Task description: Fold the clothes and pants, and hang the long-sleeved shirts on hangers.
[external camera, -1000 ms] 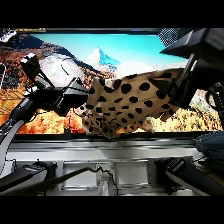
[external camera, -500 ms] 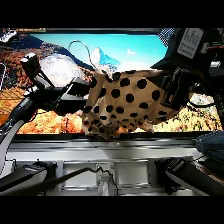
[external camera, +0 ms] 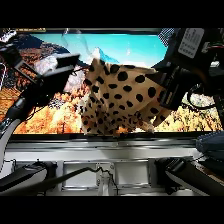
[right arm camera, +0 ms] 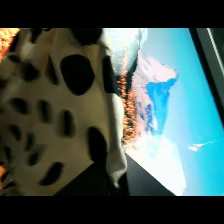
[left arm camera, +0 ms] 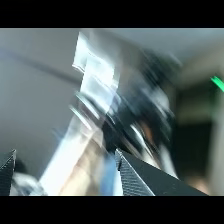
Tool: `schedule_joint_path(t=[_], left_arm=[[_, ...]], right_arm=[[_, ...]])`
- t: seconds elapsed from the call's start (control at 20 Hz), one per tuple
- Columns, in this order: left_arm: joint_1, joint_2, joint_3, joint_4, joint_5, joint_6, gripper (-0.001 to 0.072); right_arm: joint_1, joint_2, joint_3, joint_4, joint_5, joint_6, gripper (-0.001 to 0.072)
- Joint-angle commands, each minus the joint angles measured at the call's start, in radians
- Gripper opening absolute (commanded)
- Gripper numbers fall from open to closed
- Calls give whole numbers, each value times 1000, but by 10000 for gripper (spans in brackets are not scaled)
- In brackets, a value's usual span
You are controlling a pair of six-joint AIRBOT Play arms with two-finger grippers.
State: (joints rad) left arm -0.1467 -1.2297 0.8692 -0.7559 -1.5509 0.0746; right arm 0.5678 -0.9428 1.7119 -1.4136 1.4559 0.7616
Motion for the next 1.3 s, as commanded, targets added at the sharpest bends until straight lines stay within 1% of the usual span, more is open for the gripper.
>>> schedule_joint_path(t=[0.0,0.1,0.15,0.2,0.3,0.35,0.4,0.45,0.5,0.55,0.6,0.65,0.7,0.75,0.8,0.85,0.95,1.0,1.05,1.15,1.25], left_arm=[[51,-1,0,-147,238,24,715],[92,1,2,-166,364,18,696],[120,3,2,-169,404,18,650],[157,4,2,-161,425,19,546],[236,5,2,-142,426,10,467],[277,8,2,-109,426,-23,415],[315,13,2,-47,425,-55,281],[352,20,2,33,426,-69,263],[389,25,1,127,426,-100,201],[419,29,1,226,426,-167,102],[446,34,1,356,425,-264,39],[459,43,-3,499,425,-360,13],[454,57,-13,616,420,-425,13],[433,80,-43,695,410,-456,13],[406,111,-91,722,411,-457,13],[373,145,-157,718,412,-452,41],[295,194,-285,694,413,-453,322],[250,203,-335,691,417,-452,371],[202,203,-375,691,435,-452,371],[96,203,-428,684,542,-453,373],[3,203,-435,638,640,-449,379]], right_arm=[[-1,2,1,6,-5,3,20],[-1,2,1,6,-5,4,20],[-1,2,1,2,-7,8,20],[-1,2,1,-4,-9,14,20],[-1,2,1,-4,-9,15,20],[-1,2,1,-4,-10,24,20],[-1,2,1,-6,-14,41,20],[-1,2,1,-6,-19,50,20],[-1,2,1,-7,-25,52,20],[-1,2,1,-11,-37,63,20],[-1,1,1,-27,-50,77,20],[-1,0,1,-48,-67,102,21],[-1,0,1,-68,-83,121,21],[-1,-2,1,-76,-93,122,21],[-1,-5,1,-78,-101,121,21],[-1,-8,1,-77,-111,125,21],[-1,-16,1,-77,-123,143,21],[-1,-19,1,-75,-121,145,21],[-1,-21,1,-71,-121,146,21],[-1,-20,1,-64,-120,147,21],[-1,-20,1,-55,-116,147,21]])
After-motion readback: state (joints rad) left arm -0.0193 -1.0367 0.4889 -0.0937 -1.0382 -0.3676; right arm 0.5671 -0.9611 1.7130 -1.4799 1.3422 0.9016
